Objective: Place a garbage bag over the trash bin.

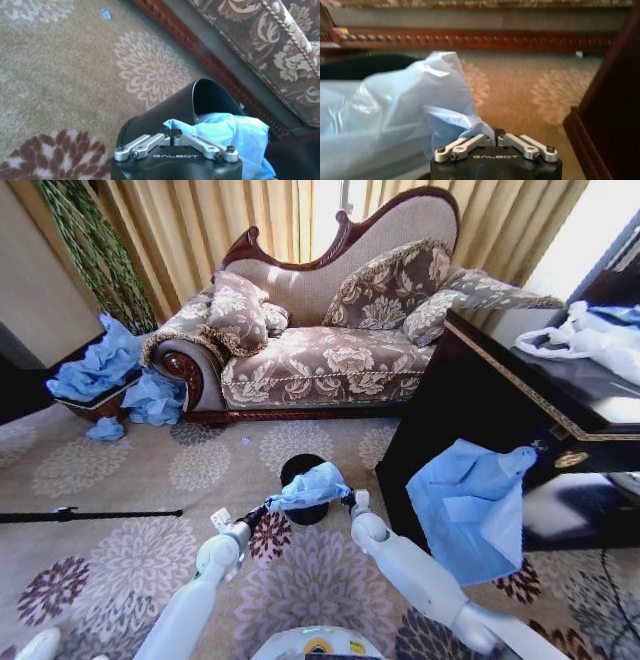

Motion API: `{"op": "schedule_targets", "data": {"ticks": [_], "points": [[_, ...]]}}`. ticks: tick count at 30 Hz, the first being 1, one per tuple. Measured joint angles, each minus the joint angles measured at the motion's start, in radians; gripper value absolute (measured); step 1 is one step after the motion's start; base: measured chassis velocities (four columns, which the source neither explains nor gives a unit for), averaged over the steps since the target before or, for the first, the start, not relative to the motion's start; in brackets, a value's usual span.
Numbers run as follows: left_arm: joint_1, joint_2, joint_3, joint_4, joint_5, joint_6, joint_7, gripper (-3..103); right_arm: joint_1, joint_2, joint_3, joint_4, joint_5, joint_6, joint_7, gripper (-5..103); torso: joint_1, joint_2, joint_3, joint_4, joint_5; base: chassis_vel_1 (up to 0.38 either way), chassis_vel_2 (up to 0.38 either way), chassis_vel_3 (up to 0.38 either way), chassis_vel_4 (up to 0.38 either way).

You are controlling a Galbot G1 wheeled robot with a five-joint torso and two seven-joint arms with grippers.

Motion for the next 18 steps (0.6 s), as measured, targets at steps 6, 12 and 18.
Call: {"op": "schedule_targets", "data": {"ticks": [6, 12, 18], "points": [[0.011, 0.007, -0.012, -0.002, 0.010, -0.008, 0.027, 0, 0.033, 0.014, -0.010, -0.022, -0.003, 0.011, -0.014, 0, 0.000, 0.000, 0.000, -0.0001, -0.0001, 0.000, 0.000, 0.000, 0.000], [0.025, 0.021, -0.034, -0.007, 0.037, -0.025, 0.056, 0, 0.046, 0.017, -0.018, -0.017, -0.005, 0.010, -0.014, 0, 0.000, 0.000, 0.000, -0.0001, -0.0001, 0.000, 0.000, 0.000, 0.000], [0.001, 0.025, -0.048, 0.026, 0.045, -0.077, 0.065, 0, 0.065, 0.023, -0.020, -0.042, -0.005, -0.002, -0.021, 0, 0.000, 0.000, 0.000, 0.0000, -0.0001, 0.000, 0.000, 0.000, 0.000]]}}
